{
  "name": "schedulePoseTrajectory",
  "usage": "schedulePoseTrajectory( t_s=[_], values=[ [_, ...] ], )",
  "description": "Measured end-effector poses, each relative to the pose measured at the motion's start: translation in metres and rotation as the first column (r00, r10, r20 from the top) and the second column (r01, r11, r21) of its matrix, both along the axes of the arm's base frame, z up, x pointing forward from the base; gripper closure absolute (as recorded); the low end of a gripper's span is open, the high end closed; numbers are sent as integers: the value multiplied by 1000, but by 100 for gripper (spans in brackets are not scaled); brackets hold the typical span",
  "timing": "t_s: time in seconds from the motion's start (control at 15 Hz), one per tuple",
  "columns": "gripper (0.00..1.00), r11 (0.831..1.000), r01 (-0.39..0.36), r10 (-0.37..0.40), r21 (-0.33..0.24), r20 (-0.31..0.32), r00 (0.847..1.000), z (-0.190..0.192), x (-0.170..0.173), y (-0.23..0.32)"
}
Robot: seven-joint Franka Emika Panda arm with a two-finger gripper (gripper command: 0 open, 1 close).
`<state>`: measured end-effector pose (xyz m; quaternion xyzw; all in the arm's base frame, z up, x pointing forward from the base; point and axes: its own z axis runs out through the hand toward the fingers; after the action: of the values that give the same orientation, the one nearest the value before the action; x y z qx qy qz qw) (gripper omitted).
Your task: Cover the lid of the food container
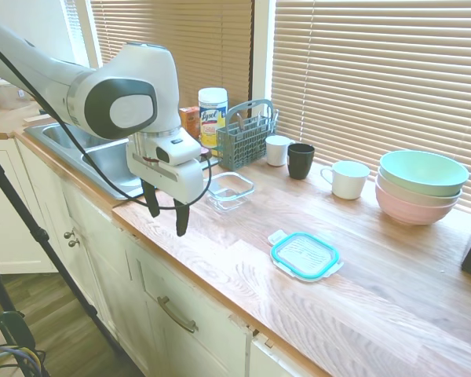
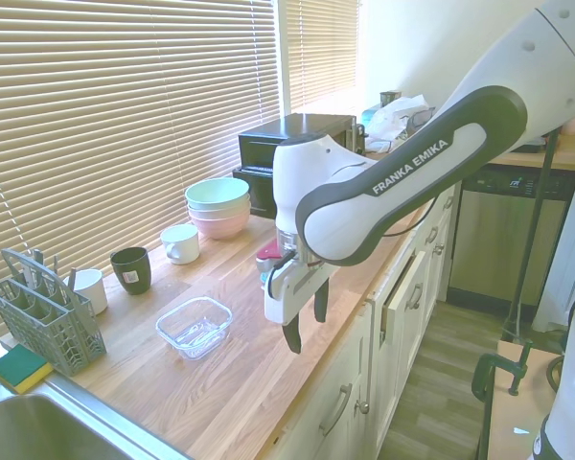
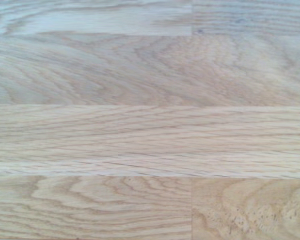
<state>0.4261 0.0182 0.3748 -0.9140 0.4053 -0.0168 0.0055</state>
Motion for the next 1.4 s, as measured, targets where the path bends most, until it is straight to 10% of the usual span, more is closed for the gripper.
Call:
schedulePoseTrajectory(
  t_s=[1.4],
  values=[
    [0,988,45,-56,147,72,996,12,81,-297]
  ],
)
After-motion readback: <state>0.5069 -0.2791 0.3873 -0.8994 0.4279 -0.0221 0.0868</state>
